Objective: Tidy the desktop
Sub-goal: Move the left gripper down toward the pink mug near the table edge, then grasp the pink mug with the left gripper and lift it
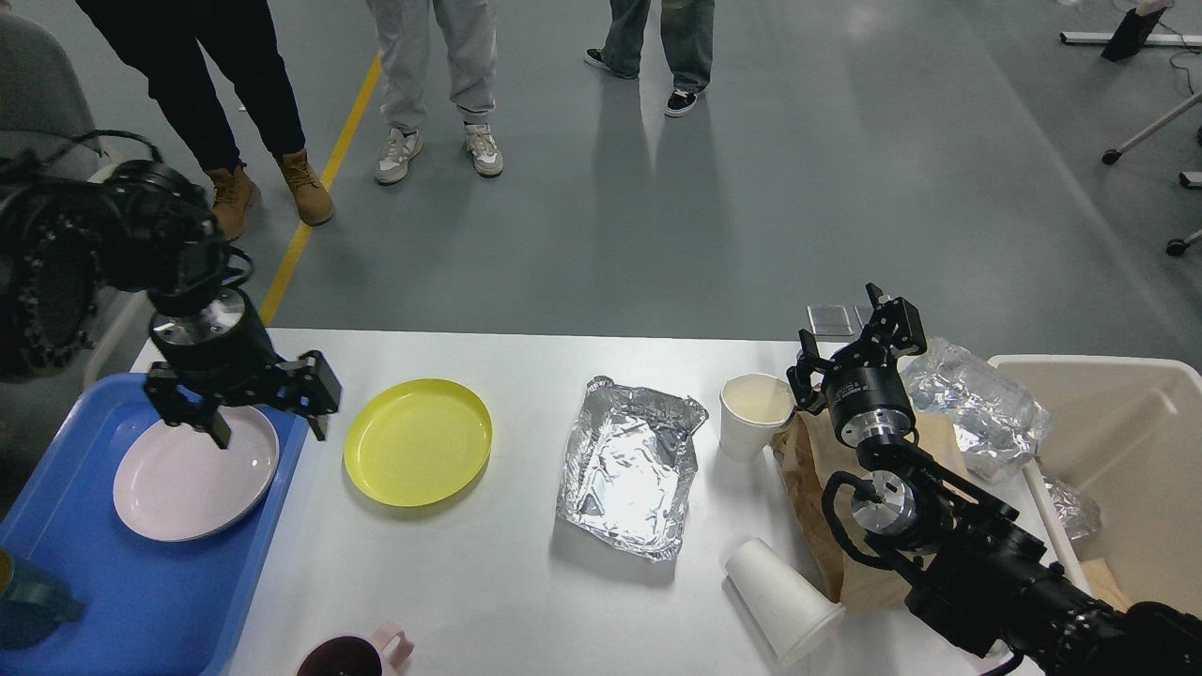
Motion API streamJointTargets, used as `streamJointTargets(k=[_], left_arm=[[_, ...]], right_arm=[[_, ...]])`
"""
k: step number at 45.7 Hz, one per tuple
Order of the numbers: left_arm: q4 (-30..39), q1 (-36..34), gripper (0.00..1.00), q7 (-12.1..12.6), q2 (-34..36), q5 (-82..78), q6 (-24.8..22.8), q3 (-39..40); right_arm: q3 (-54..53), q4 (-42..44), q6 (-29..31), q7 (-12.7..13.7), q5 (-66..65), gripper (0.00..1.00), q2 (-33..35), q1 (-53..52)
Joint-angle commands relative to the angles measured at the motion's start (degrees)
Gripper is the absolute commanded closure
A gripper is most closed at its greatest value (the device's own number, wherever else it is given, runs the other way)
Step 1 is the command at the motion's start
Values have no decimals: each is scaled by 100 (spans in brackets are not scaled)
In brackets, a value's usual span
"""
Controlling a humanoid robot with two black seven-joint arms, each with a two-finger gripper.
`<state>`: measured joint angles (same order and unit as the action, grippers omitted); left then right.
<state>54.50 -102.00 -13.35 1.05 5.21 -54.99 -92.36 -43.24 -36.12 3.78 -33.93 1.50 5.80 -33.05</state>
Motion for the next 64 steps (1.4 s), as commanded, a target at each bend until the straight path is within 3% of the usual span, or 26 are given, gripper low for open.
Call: streamJointTargets(k=[1,12,19,34,55,64], left_arm=[[420,-153,4,8,-263,-11,-1,95],[1220,-303,4,17,-439,-20,-1,113],[1352,-136,4,17,-439,-195,-1,104],[948,1015,4,8,-378,-257,-1,121],[421,1499,5,17,-430,-266,-1,113],[307,1604,17,8,-439,-266,-1,113]], right_arm=[[0,0,0,0,0,0,0,0],[0,0,0,0,0,0,0,0],[0,0,0,0,0,0,0,0],[0,0,0,0,0,0,0,0],[0,-9,0,0,0,0,0,0],[0,-9,0,0,0,0,0,0]])
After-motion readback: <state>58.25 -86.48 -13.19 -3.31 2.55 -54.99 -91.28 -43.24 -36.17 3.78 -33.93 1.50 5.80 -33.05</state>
